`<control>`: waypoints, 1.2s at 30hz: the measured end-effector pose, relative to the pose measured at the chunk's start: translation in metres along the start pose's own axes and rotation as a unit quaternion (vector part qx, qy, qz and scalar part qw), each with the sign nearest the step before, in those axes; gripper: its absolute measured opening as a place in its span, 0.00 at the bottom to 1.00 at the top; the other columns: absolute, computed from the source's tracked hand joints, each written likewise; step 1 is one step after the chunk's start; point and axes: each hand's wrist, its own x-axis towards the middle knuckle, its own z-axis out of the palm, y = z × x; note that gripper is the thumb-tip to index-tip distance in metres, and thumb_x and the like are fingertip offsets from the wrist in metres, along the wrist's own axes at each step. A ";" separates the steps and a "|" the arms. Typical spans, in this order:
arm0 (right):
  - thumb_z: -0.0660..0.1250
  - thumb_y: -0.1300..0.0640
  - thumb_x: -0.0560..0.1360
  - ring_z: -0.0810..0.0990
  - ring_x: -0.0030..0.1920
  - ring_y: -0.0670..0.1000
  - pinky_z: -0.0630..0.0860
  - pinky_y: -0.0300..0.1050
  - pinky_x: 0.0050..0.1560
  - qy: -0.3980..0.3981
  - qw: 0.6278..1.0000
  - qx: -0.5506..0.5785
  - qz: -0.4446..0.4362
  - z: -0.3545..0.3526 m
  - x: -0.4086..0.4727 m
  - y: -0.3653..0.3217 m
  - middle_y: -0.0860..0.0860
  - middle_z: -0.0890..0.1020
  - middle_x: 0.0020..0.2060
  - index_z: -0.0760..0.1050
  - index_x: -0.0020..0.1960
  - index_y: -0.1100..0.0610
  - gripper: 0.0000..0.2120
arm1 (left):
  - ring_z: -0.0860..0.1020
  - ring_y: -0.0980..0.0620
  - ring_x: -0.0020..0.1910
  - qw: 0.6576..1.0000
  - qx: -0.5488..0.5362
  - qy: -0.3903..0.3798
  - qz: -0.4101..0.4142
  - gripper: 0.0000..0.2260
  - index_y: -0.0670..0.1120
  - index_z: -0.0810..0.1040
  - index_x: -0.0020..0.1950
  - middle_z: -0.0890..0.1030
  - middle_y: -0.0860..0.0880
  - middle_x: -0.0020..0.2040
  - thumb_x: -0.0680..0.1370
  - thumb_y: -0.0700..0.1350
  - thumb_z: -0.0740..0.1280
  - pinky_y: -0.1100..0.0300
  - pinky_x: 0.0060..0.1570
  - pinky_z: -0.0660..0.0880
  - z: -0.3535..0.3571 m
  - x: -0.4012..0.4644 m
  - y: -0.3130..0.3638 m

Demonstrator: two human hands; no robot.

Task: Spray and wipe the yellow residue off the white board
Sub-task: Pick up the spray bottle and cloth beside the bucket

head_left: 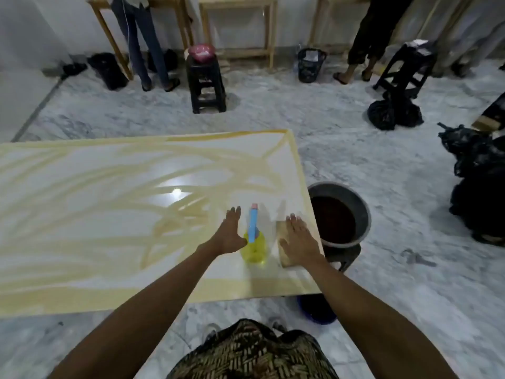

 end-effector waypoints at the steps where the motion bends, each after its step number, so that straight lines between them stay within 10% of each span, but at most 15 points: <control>1: 0.55 0.48 0.84 0.49 0.80 0.60 0.49 0.54 0.79 -0.038 0.999 -0.005 0.002 0.008 -0.003 0.002 0.60 0.51 0.81 0.49 0.81 0.62 0.31 | 0.50 0.41 0.87 1.000 -0.005 -0.023 0.004 0.51 0.42 0.46 0.87 0.50 0.40 0.87 0.74 0.43 0.76 0.51 0.82 0.54 0.008 -0.001 -0.003; 5: 0.59 0.49 0.82 0.58 0.78 0.61 0.55 0.55 0.76 -0.095 0.995 -0.019 0.007 0.026 -0.019 0.001 0.61 0.62 0.77 0.67 0.75 0.58 0.24 | 0.76 0.44 0.70 0.996 -0.093 -0.002 -0.001 0.40 0.47 0.71 0.79 0.78 0.47 0.70 0.70 0.46 0.82 0.58 0.61 0.70 0.033 -0.007 -0.004; 12: 0.67 0.54 0.72 0.69 0.70 0.63 0.63 0.54 0.72 -0.084 0.993 -0.047 0.067 0.047 -0.003 -0.003 0.63 0.71 0.70 0.70 0.70 0.64 0.28 | 0.78 0.53 0.59 0.964 -0.230 0.133 0.029 0.27 0.59 0.73 0.69 0.79 0.58 0.58 0.74 0.51 0.81 0.55 0.61 0.75 0.059 -0.008 0.008; 18: 0.62 0.63 0.80 0.71 0.68 0.59 0.76 0.51 0.62 -0.078 0.991 -0.075 0.073 0.039 0.006 -0.009 0.59 0.70 0.67 0.69 0.69 0.61 0.18 | 0.83 0.57 0.51 0.954 -0.212 0.207 0.047 0.35 0.44 0.65 0.82 0.80 0.64 0.55 0.79 0.48 0.77 0.59 0.55 0.80 0.060 -0.004 0.028; 23: 0.58 0.59 0.83 0.63 0.75 0.61 0.67 0.53 0.72 -0.083 0.991 -0.043 0.097 0.035 0.017 -0.006 0.62 0.60 0.76 0.63 0.75 0.61 0.22 | 0.82 0.70 0.45 0.951 -0.205 0.222 0.065 0.33 0.45 0.64 0.83 0.79 0.67 0.49 0.81 0.46 0.74 0.75 0.48 0.74 0.066 -0.006 0.030; 31: 0.57 0.61 0.79 0.72 0.66 0.67 0.74 0.58 0.62 -0.045 0.995 -0.023 0.083 0.040 0.019 -0.007 0.67 0.71 0.67 0.71 0.68 0.65 0.19 | 0.84 0.55 0.44 0.929 -0.237 0.272 0.079 0.19 0.42 0.76 0.73 0.83 0.61 0.49 0.82 0.35 0.70 0.63 0.52 0.79 0.075 0.006 0.028; 36: 0.59 0.56 0.81 0.76 0.50 0.60 0.70 0.48 0.43 0.046 0.930 0.332 0.152 -0.003 0.017 0.006 0.54 0.77 0.47 0.73 0.53 0.60 0.08 | 0.85 0.44 0.52 0.909 -0.323 0.259 0.042 0.12 0.45 0.82 0.62 0.85 0.51 0.58 0.83 0.33 0.68 0.51 0.55 0.82 0.058 0.015 0.038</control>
